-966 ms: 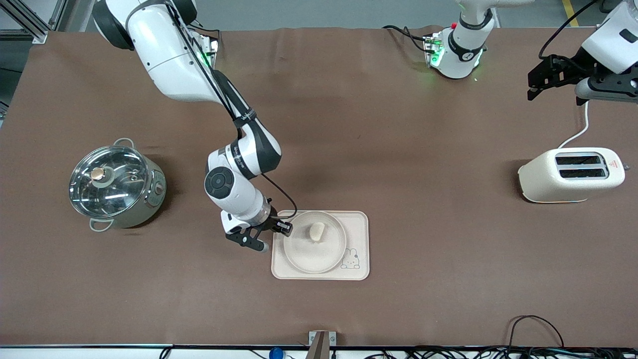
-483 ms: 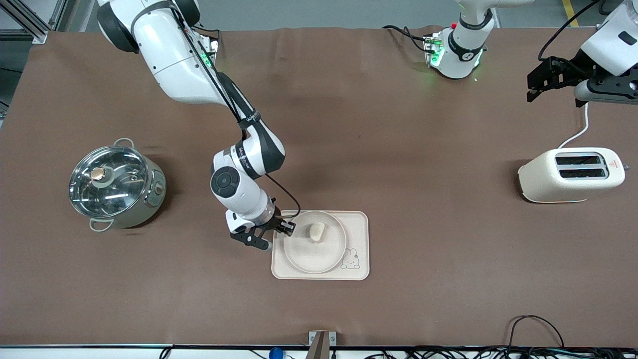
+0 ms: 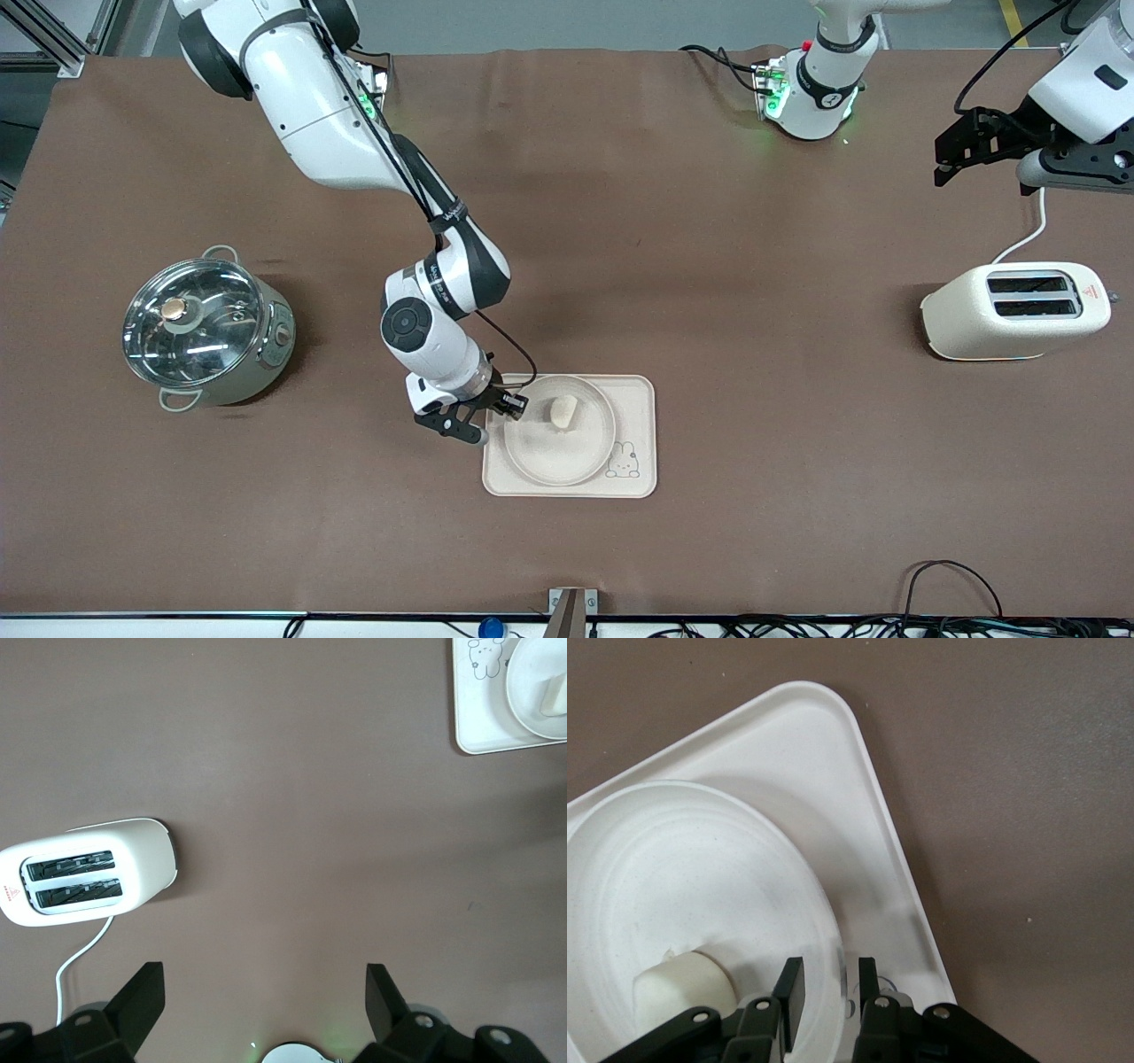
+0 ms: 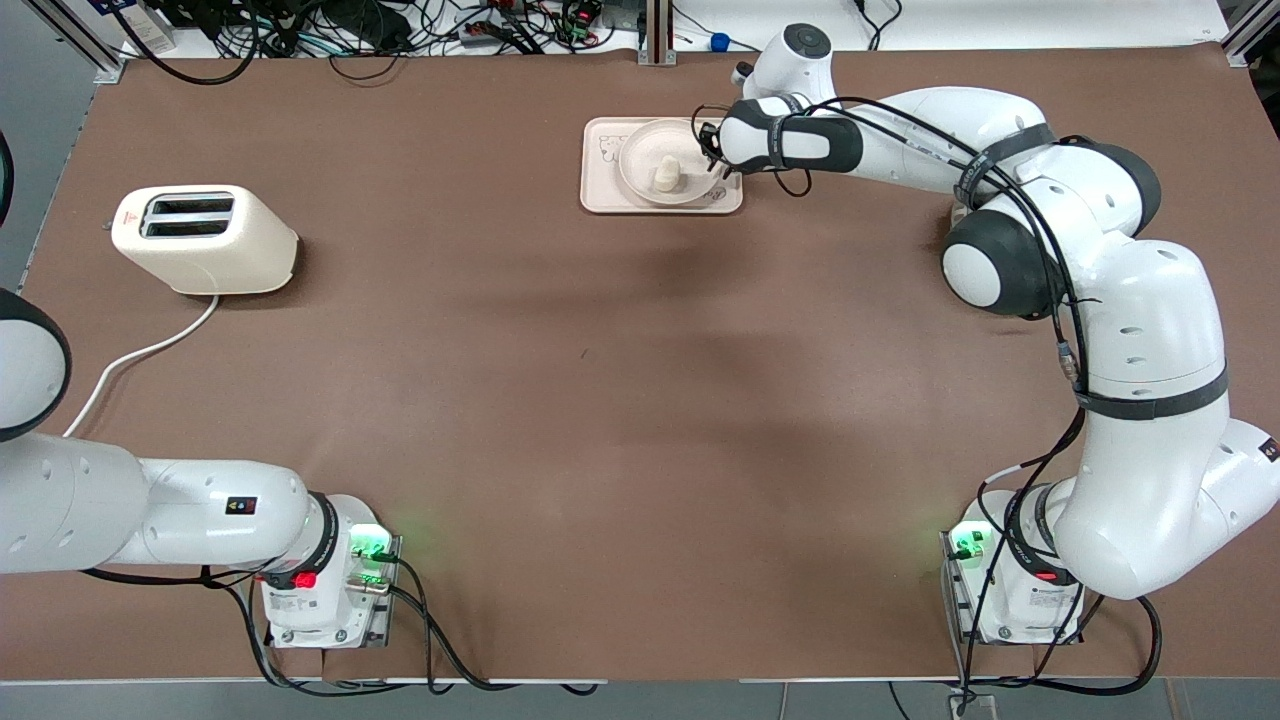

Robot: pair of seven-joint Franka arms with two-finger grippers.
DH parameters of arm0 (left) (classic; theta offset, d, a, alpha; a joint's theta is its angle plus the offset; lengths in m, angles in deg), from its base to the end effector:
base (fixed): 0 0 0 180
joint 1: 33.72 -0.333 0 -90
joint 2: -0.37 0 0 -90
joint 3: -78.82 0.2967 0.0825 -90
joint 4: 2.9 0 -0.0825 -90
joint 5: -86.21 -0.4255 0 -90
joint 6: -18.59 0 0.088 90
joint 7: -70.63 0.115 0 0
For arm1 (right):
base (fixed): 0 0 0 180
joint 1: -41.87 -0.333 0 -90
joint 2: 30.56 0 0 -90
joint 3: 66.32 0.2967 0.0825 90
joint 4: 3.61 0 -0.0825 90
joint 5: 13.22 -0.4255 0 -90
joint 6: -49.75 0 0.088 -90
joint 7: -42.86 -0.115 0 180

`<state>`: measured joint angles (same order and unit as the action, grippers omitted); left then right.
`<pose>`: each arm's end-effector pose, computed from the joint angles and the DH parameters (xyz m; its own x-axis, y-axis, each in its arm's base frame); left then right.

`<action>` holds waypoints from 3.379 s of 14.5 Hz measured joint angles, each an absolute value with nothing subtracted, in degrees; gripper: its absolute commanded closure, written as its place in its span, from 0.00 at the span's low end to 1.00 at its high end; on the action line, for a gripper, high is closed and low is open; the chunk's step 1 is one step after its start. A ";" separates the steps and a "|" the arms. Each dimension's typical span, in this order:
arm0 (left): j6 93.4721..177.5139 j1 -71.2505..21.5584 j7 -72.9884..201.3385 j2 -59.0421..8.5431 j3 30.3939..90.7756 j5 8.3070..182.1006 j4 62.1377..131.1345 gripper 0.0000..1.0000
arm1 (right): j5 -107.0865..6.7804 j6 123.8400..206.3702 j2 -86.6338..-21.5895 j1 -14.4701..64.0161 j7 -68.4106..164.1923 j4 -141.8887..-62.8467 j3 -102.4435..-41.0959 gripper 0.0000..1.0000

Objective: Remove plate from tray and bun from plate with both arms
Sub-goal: 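Lower the right gripper and close it on the white plate rim, then slide the plate off the tray with the right gripper while the left gripper reaches in, then grasp the white bun with the left gripper while the right gripper withdraws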

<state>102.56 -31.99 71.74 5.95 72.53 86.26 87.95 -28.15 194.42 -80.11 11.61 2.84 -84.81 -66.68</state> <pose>0.5502 -0.0806 0.6363 0.9872 -0.1580 -0.0235 -0.1582 -0.9874 -0.0093 0.6664 0.3826 0.1569 0.9294 -0.3662 0.0465 -0.3386 -0.8958 -0.2879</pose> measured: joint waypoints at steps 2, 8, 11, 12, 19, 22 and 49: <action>103.02 -31.91 71.74 5.90 72.51 86.27 87.95 0.00 | -28.15 195.24 -80.53 11.54 2.85 -84.80 -66.68 0.84; 103.21 -31.85 71.74 5.88 72.50 86.27 87.93 0.00 | -28.15 195.64 -80.73 11.50 2.89 -84.73 -66.69 0.99; 103.30 -31.80 71.74 5.88 72.50 86.27 87.91 0.00 | -28.15 195.65 -80.73 11.49 2.90 -84.30 -66.70 0.99; 103.32 -31.79 71.74 5.88 72.50 86.27 87.91 0.00 | -28.15 195.64 -80.71 11.49 2.90 -84.01 -66.74 0.99; 103.36 -31.79 71.74 5.86 72.49 86.27 87.82 0.00 | -28.17 194.61 -78.86 11.52 2.89 -83.11 -65.55 1.00; 103.36 -31.80 71.74 5.84 72.50 86.27 87.80 0.00 | -28.17 194.57 -76.10 11.52 2.93 -86.81 -64.60 1.00; 129.34 -18.82 28.83 -22.94 54.89 84.51 88.41 0.00 | -28.17 223.42 -57.95 10.76 3.04 -131.82 -53.92 0.00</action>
<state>129.34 -18.82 28.83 -22.94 54.89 84.51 88.41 -28.17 223.42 -57.95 10.76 3.04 -131.82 -53.92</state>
